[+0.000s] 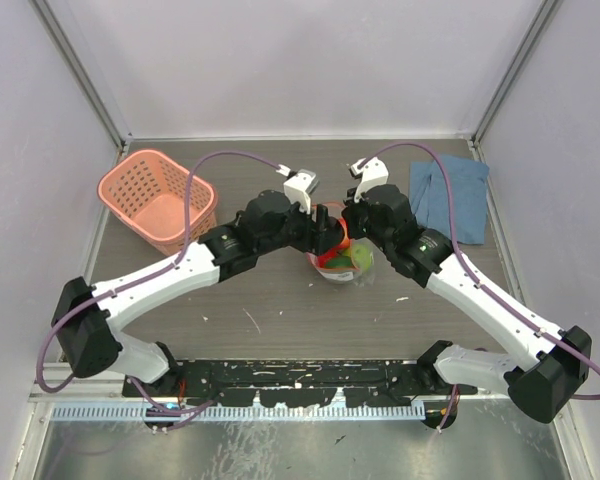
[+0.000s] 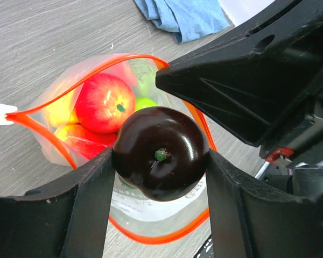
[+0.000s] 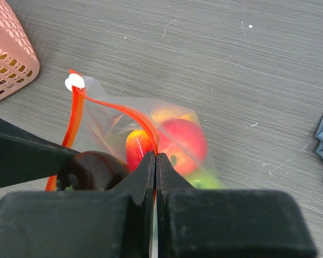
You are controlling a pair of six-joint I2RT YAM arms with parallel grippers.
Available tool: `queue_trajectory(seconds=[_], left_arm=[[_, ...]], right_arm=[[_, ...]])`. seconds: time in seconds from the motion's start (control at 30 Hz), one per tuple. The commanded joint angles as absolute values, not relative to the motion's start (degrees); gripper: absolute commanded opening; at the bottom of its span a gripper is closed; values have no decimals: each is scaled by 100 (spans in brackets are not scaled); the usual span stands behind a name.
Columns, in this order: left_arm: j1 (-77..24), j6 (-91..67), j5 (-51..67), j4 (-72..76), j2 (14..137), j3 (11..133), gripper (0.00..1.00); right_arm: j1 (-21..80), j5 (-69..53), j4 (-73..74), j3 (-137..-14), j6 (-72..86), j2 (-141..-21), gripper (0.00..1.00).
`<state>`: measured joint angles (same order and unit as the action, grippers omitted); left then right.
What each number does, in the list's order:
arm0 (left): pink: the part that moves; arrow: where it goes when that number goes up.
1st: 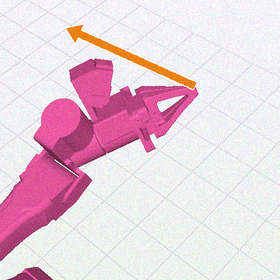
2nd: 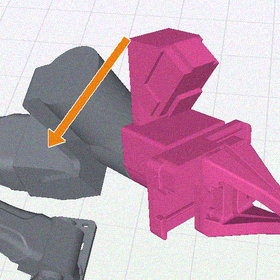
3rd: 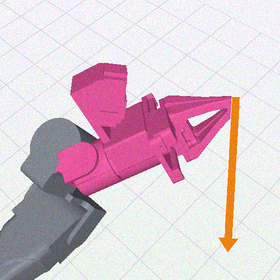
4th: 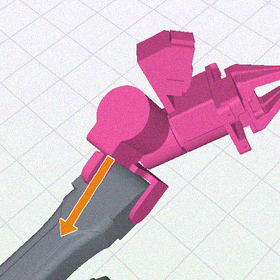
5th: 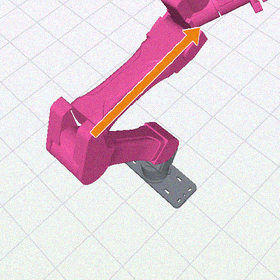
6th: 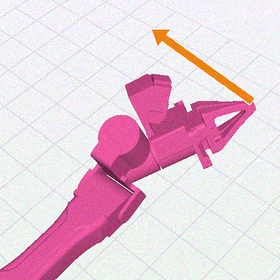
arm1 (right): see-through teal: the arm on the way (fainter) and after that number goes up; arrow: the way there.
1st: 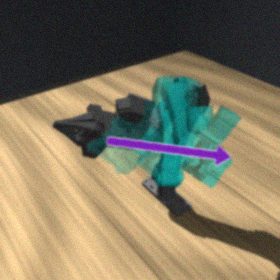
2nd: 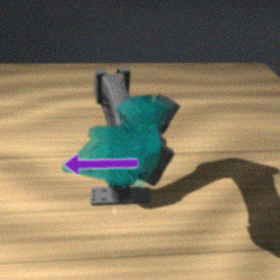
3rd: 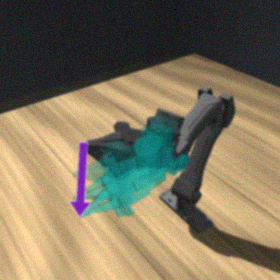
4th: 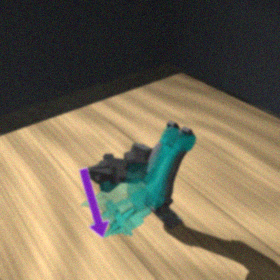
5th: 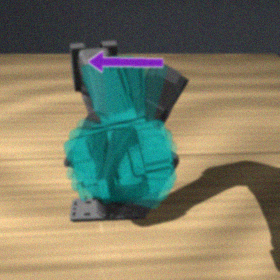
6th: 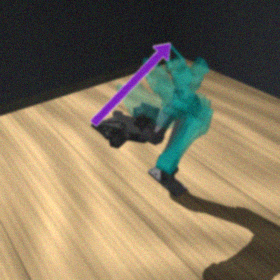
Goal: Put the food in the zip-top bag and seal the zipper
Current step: Place the fake fruit in the zipper food storage bag.
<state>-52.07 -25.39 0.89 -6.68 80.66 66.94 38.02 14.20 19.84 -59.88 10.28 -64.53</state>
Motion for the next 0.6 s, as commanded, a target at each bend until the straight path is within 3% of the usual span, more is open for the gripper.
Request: queue_trajectory(seconds=[0.0, 0.4, 0.57], left_arm=[[-5366, -2187, -545, -482, 8272, 7057, 42], [-5689, -1952, -1989, -995, 8825, 7301, 57], [-5728, -1976, -2196, -1115, 8860, 7336, 69]], right_arm=[[3784, 1406, 1780, -6132, 1050, -6246, 0], [3787, 1482, 1736, -6052, 1042, -6180, 0], [3790, 1488, 1740, -6013, 1046, -6145, 0]])
